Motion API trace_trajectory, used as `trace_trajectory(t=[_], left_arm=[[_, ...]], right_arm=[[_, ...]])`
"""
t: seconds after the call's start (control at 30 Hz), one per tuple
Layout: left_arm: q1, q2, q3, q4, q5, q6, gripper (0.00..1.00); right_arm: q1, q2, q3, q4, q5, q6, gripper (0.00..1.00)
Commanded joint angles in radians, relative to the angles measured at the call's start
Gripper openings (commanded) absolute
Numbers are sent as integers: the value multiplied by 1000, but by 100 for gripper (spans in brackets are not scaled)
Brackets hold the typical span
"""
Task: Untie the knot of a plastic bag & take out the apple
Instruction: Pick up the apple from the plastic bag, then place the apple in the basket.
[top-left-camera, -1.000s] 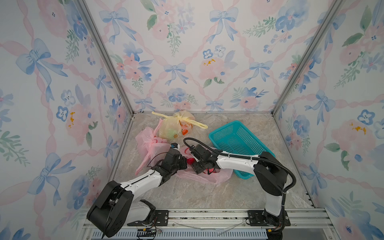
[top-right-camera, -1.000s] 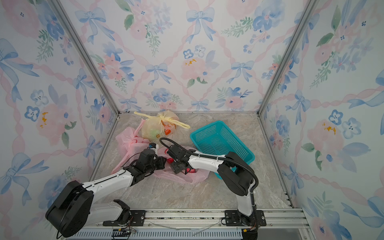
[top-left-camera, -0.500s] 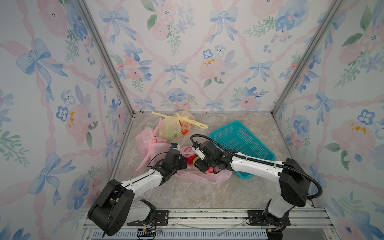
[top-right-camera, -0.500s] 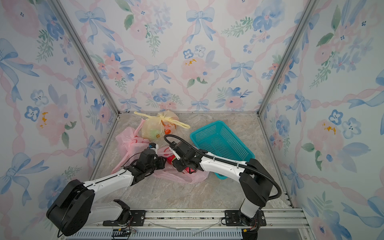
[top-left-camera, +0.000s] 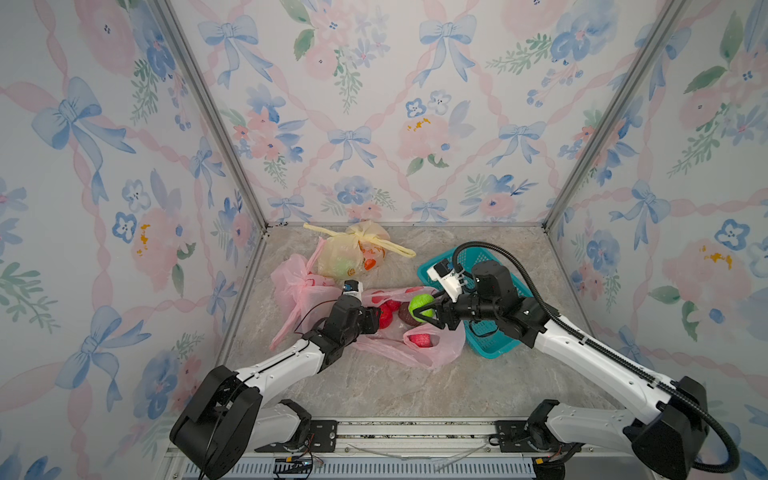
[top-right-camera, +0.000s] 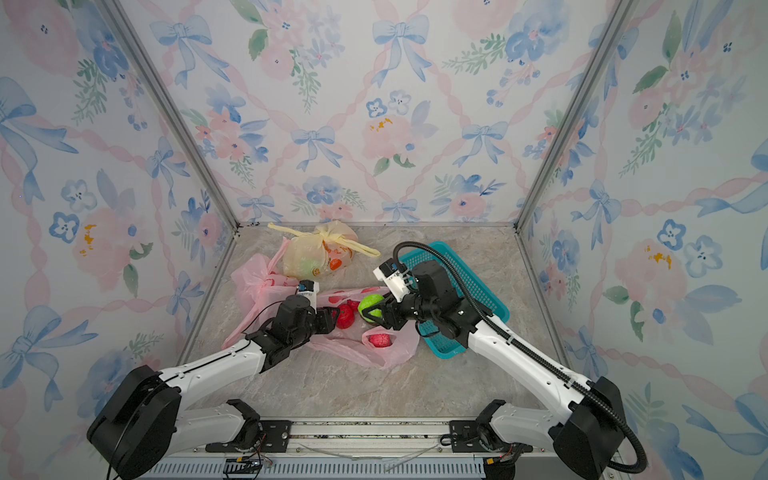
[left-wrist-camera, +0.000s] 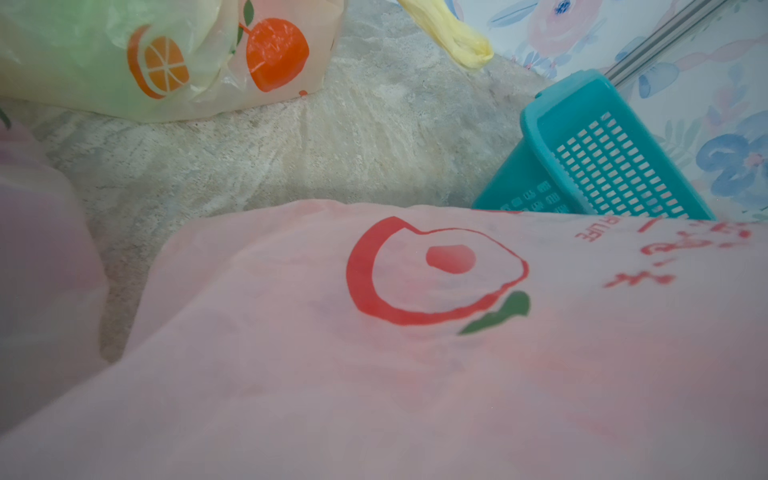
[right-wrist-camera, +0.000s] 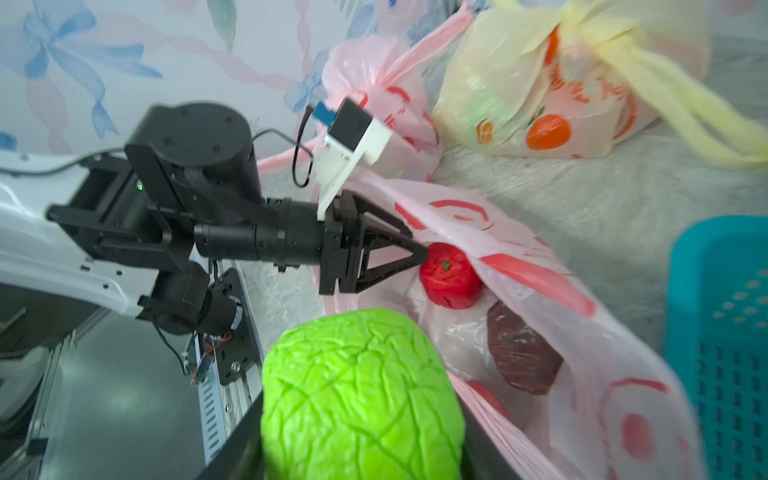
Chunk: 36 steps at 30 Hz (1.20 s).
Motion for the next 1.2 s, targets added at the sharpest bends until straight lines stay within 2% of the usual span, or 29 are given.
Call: trace_trajectory(t=[0.0, 0.13, 0.23, 0.3, 0.47, 0.57, 0.97, 1.17], left_arm=[[-4, 0, 29, 6, 19, 70, 58], [-8, 23, 60, -35, 41, 111, 63], [-8, 54, 87, -57, 79, 145, 66], [-13, 81, 111, -77, 104, 174, 67], [-32, 144, 178, -159, 111, 250, 70], [-36, 171, 204, -208, 78, 270, 70], [-71, 194, 225, -211, -72, 292, 72], [-75, 210, 225, -167, -86, 295, 74]], right_arm=[[-136, -83, 7, -34, 72, 99, 45], [-227, -113, 21, -137, 288, 116, 45], [-276, -73, 29, -213, 437, 115, 45], [-298, -31, 25, -235, 482, 106, 45], [-334, 59, -15, -186, 472, 110, 46], [-338, 104, -18, -174, 472, 101, 47], [-354, 272, -15, -160, 479, 75, 48], [-354, 325, -5, -155, 458, 70, 48]])
